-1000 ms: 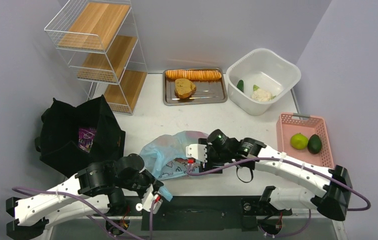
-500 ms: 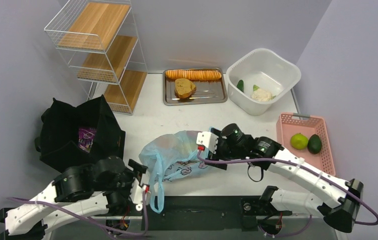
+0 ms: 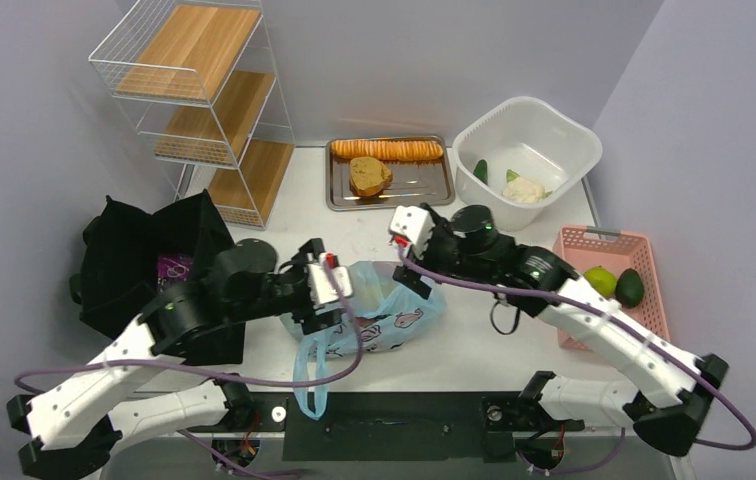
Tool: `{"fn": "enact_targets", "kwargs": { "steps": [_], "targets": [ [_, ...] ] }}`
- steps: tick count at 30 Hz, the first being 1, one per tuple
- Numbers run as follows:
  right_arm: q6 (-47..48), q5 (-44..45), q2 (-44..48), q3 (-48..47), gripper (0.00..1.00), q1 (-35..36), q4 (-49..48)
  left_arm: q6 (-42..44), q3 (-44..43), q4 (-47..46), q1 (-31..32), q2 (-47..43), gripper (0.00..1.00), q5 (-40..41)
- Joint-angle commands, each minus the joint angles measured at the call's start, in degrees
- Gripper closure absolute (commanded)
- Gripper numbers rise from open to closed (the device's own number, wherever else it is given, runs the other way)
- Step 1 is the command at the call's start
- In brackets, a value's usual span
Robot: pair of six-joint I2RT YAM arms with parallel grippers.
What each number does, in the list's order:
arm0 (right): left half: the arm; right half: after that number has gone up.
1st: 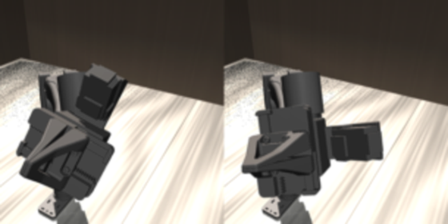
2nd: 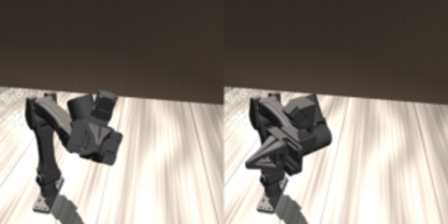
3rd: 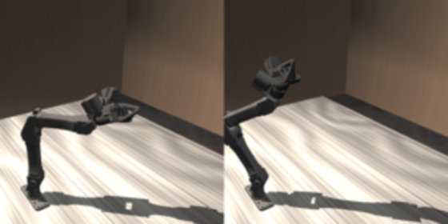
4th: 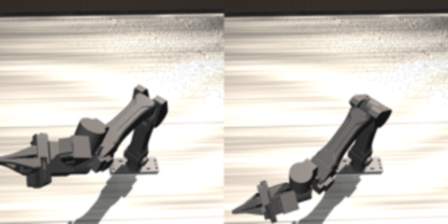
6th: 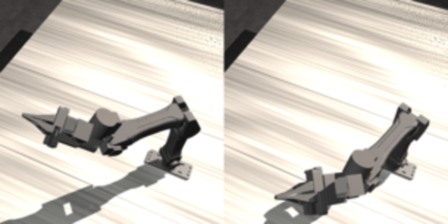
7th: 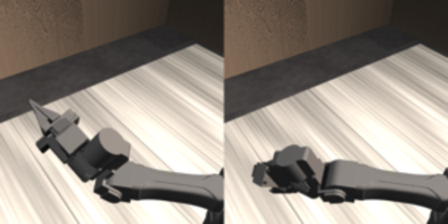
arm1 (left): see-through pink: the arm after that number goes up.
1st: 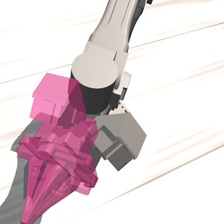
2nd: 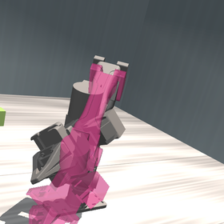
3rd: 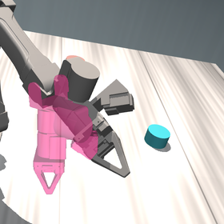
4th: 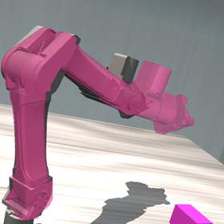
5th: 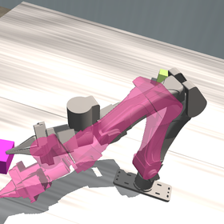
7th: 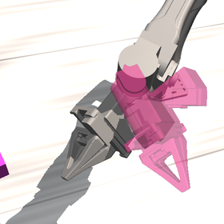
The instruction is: Untie the knot of the grocery bags and take out the mixed food
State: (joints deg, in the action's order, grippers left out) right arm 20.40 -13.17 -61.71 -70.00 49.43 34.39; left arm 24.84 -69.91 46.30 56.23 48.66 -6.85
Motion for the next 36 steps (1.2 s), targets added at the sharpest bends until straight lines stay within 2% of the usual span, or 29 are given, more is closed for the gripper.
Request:
{"fn": "enact_targets", "kwargs": {
  "steps": [1,3,6,10,12,14,16,17,18,19,20,21,22,26,27,28,29,30,32,36],
  "targets": [
    [3.3,-3.2,-6.7,4.2,0.22,-0.3,-3.6,-6.5,7.9,-12.2,0.0,4.4,0.28,2.2],
    [4.1,-3.3,-7.9,6.3,0.22,-0.4,-4.1,-4.5,10.8,-13.5,0.1,5.7,0.28,2.7],
    [5.8,-2.8,-7.6,10.7,0.21,-0.4,-4.9,3.4,17.9,-12.3,2.1,4.5,0.25,3.4],
    [8.4,0.6,-5.9,19.1,0.21,-0.8,-5.6,9.2,27.2,-13.6,2.1,2.6,0.23,12.6],
    [8.6,1.7,-4.1,22.4,0.22,-2.5,-5.5,10.4,29.6,-14.5,1.2,1.7,0.24,16.9],
    [9.1,2.6,-1.2,26.4,0.25,-3.3,-4.8,9.7,29.9,-14.4,-0.9,0.7,0.3,18.3],
    [9.8,3.1,3.2,29.0,0.4,-3.7,-3.6,7.2,29.1,-13.9,-3.4,-0.5,0.45,17.6],
    [10.2,3.2,4.5,29.7,0.54,-3.8,-3.2,6.2,28.7,-13.8,-5.5,-0.8,0.58,15.9],
    [10.4,3.6,7.0,31.1,0.63,-4.0,-2.6,3.8,27.5,-13.5,-6.7,-1.7,0.73,13.1],
    [10.6,3.8,8.4,31.7,0.79,-4.0,-2.4,2.5,27.0,-13.3,-9.7,-2.3,0.83,10.8],
    [10.8,4.1,11.5,32.8,0.87,-4.1,-2.2,0.2,26.3,-13.5,-11.3,-3.8,0.97,5.0],
    [10.9,4.4,12.9,33.1,0.99,-4.1,-2.2,-1.0,26.0,-14.3,-14.6,-4.8,1.0,2.2],
    [10.8,4.8,15.9,33.6,1.0,-4.0,-2.2,-3.0,25.8,-14.7,-16.0,-6.3,1.0,-2.9],
    [9.7,4.6,22.6,32.0,1.0,-3.9,-1.0,-6.9,25.1,-18.1,-20.7,-9.1,1.0,-11.3],
    [9.6,4.2,23.1,31.3,0.95,-3.9,0.0,-6.7,24.7,-19.2,-21.0,-9.3,1.0,-12.6],
    [9.4,3.3,23.1,29.2,0.84,-3.7,0.6,-6.3,24.5,-19.8,-21.1,-9.5,1.0,-15.8],
    [8.1,3.0,22.6,27.9,0.55,-3.6,0.9,-4.7,24.0,-20.8,-21.0,-9.5,1.0,-17.6],
    [7.1,2.6,20.9,24.4,0.37,-3.5,0.9,-4.1,23.8,-21.1,-21.0,-9.3,1.0,-20.8],
    [3.8,1.7,16.9,18.6,0.28,-3.4,0.6,-2.6,22.6,-21.9,-20.5,-8.0,1.0,-22.5],
    [-1.8,-0.8,8.7,9.2,0.23,-3.1,-1.4,0.4,20.6,-22.2,-20.1,-5.2,1.0,-23.4]
  ]
}}
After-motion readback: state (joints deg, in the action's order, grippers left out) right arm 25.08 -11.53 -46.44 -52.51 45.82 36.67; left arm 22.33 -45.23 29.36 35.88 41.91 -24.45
